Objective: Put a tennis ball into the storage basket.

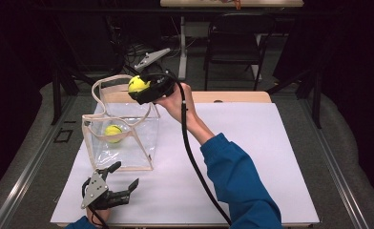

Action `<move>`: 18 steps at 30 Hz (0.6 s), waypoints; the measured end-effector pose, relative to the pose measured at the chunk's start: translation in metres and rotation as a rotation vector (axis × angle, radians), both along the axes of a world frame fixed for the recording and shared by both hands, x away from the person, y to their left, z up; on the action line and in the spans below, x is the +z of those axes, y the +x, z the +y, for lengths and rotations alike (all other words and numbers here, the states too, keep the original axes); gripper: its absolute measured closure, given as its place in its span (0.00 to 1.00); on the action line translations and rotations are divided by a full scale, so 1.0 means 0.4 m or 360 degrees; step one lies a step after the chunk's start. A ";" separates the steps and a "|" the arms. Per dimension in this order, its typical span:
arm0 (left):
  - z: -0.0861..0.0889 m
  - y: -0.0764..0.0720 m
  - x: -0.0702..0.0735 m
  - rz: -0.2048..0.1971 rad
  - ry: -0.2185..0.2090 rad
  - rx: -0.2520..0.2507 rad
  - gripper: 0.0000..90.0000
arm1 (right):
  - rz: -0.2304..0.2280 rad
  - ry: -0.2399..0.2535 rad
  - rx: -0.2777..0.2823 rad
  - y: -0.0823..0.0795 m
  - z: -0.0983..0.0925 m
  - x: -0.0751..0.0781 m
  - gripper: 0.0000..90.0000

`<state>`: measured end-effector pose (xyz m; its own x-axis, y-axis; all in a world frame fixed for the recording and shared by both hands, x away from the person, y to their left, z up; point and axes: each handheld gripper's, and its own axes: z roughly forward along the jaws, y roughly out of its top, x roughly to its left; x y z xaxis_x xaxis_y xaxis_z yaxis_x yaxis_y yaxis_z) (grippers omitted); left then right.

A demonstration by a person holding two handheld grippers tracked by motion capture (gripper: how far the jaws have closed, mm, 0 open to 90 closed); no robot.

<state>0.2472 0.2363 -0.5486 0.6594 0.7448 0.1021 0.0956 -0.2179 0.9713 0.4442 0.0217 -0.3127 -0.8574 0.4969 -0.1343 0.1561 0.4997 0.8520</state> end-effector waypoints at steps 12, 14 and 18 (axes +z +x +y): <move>0.003 -0.001 0.001 -0.0002 -0.0015 -0.0011 0.18 | 0.0035 -0.0004 0.0006 0.020 0.035 -0.030 0.29; 0.005 -0.001 0.001 0.0002 -0.0014 -0.0008 0.18 | 0.0035 -0.0001 0.0014 0.022 0.041 -0.031 0.29; 0.004 -0.002 0.002 -0.0001 -0.0017 -0.0008 0.18 | 0.0045 -0.0015 0.0022 0.025 0.055 -0.037 0.29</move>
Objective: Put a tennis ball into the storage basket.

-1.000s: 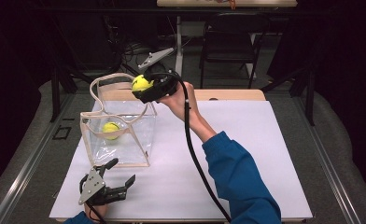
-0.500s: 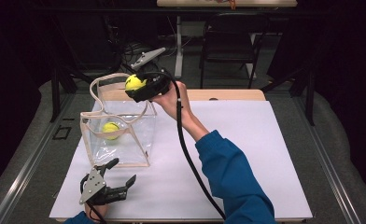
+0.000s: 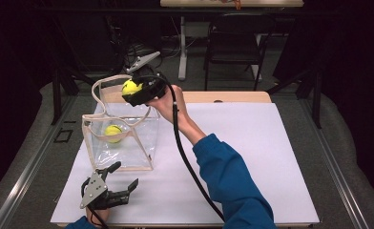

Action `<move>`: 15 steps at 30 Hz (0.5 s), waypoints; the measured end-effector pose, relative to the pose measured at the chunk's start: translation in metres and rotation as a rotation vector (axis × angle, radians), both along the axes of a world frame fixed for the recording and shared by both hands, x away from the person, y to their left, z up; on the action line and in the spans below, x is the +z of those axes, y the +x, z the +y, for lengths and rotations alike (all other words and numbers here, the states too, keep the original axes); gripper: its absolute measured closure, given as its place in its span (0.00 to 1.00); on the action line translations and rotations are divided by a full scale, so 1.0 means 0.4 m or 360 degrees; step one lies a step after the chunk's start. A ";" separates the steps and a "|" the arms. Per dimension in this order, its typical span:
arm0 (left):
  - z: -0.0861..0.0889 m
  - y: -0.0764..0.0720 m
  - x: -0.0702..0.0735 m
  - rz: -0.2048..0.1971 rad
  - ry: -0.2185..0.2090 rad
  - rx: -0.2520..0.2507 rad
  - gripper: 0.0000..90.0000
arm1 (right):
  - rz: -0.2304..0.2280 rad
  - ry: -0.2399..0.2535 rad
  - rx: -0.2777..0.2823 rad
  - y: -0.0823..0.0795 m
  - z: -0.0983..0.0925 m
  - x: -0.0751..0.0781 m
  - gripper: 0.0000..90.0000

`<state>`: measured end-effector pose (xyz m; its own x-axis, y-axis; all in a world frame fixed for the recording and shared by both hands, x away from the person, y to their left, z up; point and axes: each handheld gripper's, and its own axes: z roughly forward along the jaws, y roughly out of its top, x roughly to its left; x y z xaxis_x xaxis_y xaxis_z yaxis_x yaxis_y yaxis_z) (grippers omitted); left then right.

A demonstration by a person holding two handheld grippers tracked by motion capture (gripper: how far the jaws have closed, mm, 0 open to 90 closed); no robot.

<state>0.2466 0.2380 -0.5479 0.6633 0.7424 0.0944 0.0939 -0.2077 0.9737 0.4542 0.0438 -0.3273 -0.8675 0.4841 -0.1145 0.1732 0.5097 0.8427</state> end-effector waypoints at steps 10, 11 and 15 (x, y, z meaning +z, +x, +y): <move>0.003 0.000 0.001 -0.0001 -0.0004 0.0001 0.18 | 0.0023 -0.0015 -0.0002 0.010 0.009 -0.009 0.29; 0.002 0.000 0.001 -0.0001 -0.0002 0.0000 0.18 | 0.0021 -0.0018 -0.0002 0.012 0.011 -0.010 0.29; 0.002 0.000 0.000 0.0001 -0.0001 -0.0007 0.18 | 0.0038 -0.0031 0.0001 0.016 0.018 -0.016 0.29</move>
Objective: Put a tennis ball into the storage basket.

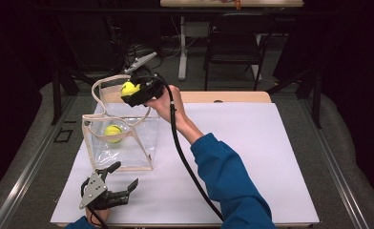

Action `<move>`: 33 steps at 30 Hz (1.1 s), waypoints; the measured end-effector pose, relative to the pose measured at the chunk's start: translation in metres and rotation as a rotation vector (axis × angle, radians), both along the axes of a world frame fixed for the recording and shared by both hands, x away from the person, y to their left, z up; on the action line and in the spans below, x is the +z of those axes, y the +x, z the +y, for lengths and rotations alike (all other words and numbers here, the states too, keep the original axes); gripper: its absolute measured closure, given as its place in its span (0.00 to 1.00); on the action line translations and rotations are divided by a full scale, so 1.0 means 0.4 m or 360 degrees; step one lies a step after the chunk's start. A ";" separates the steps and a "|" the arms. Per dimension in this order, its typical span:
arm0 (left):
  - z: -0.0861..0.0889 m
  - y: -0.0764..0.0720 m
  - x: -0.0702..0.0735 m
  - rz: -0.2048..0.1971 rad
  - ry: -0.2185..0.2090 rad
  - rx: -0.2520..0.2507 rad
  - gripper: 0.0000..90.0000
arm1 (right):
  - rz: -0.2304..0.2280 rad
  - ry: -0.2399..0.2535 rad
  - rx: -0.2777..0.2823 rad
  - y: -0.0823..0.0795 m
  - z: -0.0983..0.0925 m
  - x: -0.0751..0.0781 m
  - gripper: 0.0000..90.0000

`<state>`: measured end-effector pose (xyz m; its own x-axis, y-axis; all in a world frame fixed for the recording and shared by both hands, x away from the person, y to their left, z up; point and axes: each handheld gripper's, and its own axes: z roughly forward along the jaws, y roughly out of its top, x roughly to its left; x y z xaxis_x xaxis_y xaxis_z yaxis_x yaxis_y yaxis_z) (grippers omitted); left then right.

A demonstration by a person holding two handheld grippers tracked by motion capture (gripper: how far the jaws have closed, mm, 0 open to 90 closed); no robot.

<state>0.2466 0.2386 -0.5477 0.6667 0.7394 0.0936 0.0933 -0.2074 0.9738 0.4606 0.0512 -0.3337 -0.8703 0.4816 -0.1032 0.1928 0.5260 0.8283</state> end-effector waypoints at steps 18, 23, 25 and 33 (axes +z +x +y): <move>0.000 -0.003 0.000 -0.0009 -0.0002 -0.0006 0.18 | 0.0055 -0.0092 0.0016 0.016 0.036 -0.016 0.29; 0.000 -0.001 0.000 -0.0006 0.0000 -0.0006 0.18 | 0.0073 -0.0145 0.0021 0.019 0.047 -0.022 0.29; -0.001 -0.002 0.000 -0.0007 0.0000 -0.0009 0.18 | 0.0077 -0.0146 0.0021 0.021 0.048 -0.022 0.29; 0.000 -0.003 0.001 -0.0013 -0.0005 -0.0009 0.18 | 0.0123 -0.0197 0.0021 0.030 0.060 -0.037 0.29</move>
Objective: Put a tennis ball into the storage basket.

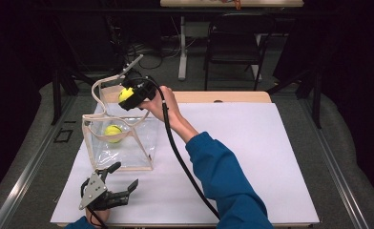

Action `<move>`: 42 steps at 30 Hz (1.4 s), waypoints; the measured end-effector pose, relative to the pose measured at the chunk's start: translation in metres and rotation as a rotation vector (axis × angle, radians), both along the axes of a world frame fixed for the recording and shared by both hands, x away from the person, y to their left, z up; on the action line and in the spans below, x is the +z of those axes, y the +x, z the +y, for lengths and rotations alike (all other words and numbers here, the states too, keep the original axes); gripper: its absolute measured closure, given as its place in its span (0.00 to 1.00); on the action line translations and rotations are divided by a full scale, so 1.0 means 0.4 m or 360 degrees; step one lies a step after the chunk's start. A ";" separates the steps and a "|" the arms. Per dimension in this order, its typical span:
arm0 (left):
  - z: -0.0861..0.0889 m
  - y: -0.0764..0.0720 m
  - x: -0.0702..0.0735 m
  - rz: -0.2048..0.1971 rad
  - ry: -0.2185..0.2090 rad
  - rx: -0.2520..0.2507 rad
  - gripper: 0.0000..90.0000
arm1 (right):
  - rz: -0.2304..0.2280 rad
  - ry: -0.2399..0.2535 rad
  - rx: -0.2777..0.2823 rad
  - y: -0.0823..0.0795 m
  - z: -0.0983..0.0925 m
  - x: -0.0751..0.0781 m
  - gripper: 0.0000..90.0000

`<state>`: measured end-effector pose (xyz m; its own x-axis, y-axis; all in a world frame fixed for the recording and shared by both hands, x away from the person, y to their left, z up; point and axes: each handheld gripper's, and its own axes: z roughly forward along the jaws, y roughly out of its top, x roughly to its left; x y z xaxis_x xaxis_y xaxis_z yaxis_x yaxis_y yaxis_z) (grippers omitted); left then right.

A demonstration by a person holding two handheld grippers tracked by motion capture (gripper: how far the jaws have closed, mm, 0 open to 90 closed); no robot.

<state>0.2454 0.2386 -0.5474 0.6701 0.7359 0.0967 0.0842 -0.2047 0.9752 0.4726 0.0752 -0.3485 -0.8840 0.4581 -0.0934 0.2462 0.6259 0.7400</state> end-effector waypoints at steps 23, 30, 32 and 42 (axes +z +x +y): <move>0.001 -0.001 0.002 -0.0006 -0.0001 -0.0007 0.18 | 0.0079 -0.0163 0.0048 0.005 0.050 -0.039 0.25; 0.004 -0.002 0.003 -0.0006 -0.0008 -0.0005 0.18 | 0.0079 -0.0100 0.0040 -0.006 0.032 -0.027 0.00; 0.004 -0.001 0.003 -0.0004 -0.0007 -0.0009 0.18 | 0.0094 -0.0058 0.0042 -0.010 0.014 -0.024 0.00; 0.000 -0.002 0.003 -0.0002 0.0003 -0.0009 0.18 | 0.0097 0.0060 0.0073 -0.036 -0.076 -0.007 0.00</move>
<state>0.2444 0.2385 -0.5462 0.6742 0.7319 0.0990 0.0817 -0.2072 0.9749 0.4582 0.0447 -0.3514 -0.9076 0.4193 -0.0219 0.2634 0.6093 0.7479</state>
